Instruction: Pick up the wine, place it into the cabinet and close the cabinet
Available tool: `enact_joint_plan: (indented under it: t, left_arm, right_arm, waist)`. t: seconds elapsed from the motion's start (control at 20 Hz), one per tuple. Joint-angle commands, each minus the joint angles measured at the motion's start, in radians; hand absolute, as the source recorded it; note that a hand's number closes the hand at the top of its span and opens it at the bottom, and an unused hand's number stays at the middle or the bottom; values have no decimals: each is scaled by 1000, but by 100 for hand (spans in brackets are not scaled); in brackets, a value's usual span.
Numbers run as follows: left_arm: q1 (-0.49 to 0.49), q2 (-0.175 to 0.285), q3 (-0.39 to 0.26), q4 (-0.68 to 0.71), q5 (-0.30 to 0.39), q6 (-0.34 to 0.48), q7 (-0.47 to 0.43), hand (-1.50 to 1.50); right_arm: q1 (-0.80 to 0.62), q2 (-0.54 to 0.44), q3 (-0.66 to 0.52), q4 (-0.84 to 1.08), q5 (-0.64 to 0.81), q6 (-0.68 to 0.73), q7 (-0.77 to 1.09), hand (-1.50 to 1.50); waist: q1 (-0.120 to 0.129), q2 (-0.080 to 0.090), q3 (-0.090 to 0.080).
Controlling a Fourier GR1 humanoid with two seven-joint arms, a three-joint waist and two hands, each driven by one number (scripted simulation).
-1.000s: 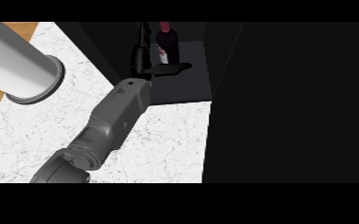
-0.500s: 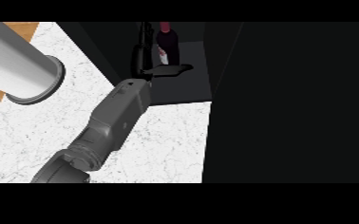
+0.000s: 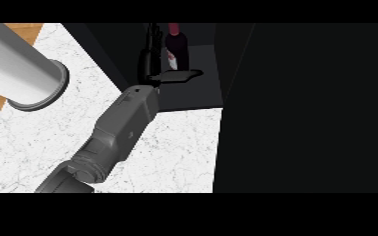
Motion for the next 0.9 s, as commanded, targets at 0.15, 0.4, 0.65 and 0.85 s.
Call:
enact_joint_plan:
  t: [0.15, 0.4, 0.65, 0.85]
  left_arm:
    - [141, 2, -132, -135, 118, 10, 20, -150]
    - [290, 2, -337, -380, 206, 135, 84, -150]
    - [450, 2, -519, -672, 223, 315, 115, -150]
    - [536, 7, -588, -872, 157, 438, 171, -150]
  right_arm:
    - [-21, -30, -68, -28, -77, 3, 37, -150]
    - [4, -10, 17, -90, 35, -39, 69, -150]
    - [-24, -5, 13, -70, 57, -61, 77, -150]
    - [16, -30, -77, -40, -10, -26, 22, -150]
  waist:
    - [31, -12, 2]
    - [53, -20, 2]
    - [78, -19, 2]
    - [88, -18, 3]
